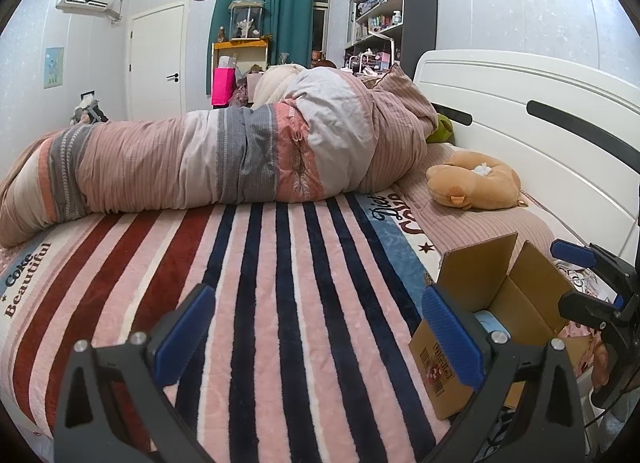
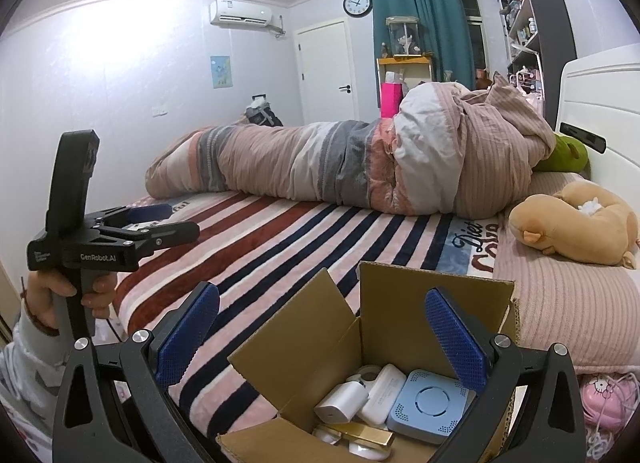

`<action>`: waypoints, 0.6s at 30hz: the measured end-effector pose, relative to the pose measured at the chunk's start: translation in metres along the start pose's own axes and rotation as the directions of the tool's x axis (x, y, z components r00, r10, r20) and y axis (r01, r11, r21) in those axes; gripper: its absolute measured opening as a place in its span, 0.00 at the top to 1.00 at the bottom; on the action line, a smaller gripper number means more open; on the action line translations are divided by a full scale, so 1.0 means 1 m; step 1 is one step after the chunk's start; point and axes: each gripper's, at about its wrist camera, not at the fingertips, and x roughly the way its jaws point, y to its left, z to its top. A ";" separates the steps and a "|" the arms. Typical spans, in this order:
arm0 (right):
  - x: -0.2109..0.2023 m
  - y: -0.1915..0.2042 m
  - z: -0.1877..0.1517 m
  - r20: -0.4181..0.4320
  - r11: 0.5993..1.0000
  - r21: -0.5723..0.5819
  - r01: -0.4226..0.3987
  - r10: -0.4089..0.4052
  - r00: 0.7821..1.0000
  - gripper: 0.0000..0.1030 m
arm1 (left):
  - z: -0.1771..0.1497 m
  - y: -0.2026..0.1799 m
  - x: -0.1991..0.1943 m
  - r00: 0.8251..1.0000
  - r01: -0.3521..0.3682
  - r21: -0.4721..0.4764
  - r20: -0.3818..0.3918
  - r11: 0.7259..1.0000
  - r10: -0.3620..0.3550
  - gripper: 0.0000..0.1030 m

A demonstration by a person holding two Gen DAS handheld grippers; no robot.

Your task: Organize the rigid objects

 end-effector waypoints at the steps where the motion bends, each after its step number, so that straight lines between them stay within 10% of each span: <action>1: 0.000 0.000 0.000 0.000 1.000 0.000 -0.001 0.001 1.000 0.00 | 0.000 0.000 0.000 1.000 0.001 0.000 0.001 1.000 -0.001 0.01; 18: -0.003 -0.001 0.000 0.007 1.000 0.011 0.006 -0.007 1.000 0.00 | 0.000 0.002 0.000 1.000 0.003 0.002 0.001 1.000 -0.003 0.01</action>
